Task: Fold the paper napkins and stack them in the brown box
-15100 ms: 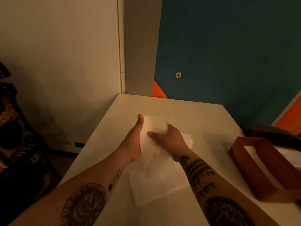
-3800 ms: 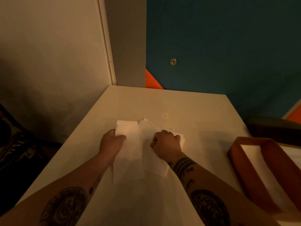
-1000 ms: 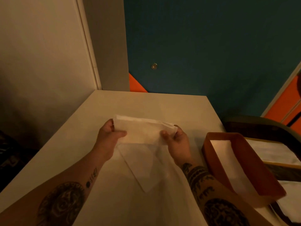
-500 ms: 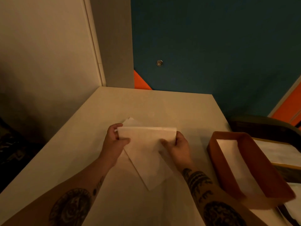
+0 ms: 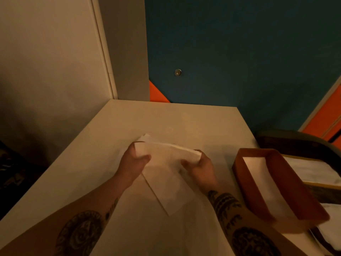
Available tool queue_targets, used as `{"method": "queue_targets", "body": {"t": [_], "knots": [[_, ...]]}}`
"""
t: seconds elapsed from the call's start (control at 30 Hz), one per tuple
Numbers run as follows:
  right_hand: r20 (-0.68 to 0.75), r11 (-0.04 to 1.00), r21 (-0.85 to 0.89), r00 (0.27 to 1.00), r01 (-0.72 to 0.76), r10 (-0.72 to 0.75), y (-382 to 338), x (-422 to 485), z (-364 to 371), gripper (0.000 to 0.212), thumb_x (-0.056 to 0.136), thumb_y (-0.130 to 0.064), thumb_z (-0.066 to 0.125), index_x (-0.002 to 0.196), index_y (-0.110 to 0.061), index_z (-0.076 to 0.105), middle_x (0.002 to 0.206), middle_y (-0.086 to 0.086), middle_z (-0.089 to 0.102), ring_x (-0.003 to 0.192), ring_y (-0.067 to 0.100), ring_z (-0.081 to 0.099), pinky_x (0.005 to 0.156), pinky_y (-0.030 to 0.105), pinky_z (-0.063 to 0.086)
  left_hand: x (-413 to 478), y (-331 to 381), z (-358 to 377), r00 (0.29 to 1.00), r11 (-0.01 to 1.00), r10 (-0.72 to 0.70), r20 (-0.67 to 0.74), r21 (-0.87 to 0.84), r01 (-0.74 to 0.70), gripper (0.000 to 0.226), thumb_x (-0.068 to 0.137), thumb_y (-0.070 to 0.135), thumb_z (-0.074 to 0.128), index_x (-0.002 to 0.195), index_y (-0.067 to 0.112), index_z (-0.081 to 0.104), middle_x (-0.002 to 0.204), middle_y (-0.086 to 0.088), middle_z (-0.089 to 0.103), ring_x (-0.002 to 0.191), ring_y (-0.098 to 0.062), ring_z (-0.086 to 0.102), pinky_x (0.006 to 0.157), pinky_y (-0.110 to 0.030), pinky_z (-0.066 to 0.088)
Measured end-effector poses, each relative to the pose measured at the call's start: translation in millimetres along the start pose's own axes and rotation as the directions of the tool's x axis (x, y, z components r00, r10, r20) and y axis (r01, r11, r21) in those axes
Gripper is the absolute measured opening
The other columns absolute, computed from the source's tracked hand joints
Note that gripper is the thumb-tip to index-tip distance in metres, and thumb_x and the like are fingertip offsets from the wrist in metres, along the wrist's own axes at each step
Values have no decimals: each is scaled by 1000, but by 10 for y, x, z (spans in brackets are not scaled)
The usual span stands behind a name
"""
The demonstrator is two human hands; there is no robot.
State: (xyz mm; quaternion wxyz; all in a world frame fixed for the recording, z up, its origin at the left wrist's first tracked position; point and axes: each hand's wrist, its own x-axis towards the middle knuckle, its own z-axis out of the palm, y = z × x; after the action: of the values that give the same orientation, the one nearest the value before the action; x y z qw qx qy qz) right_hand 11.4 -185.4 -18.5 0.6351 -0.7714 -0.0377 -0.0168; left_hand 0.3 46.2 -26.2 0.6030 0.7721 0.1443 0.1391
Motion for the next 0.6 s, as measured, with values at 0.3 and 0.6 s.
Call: {"method": "queue_targets", "body": {"t": [0.3, 0.6], "knots": [[159, 794, -559, 971, 238, -180, -706, 213, -197, 49, 85, -51, 72, 130, -39, 57, 127, -20, 57, 117, 3, 51, 105, 29, 37, 212, 658, 55, 941, 891, 213, 265, 342, -298, 44, 85, 8, 73, 123, 25, 58, 113, 2, 67, 104, -20, 64, 86, -28, 48], [-3, 972, -233, 999, -35, 36, -924, 155, -453, 13, 95, -35, 67, 101, -25, 72, 89, -6, 72, 80, 15, 70, 72, 31, 58, 167, 1088, 387, 971, 944, 54, 234, -330, 27, 52, 90, 8, 74, 133, 27, 53, 116, -3, 73, 100, -23, 74, 83, -44, 61]]}}
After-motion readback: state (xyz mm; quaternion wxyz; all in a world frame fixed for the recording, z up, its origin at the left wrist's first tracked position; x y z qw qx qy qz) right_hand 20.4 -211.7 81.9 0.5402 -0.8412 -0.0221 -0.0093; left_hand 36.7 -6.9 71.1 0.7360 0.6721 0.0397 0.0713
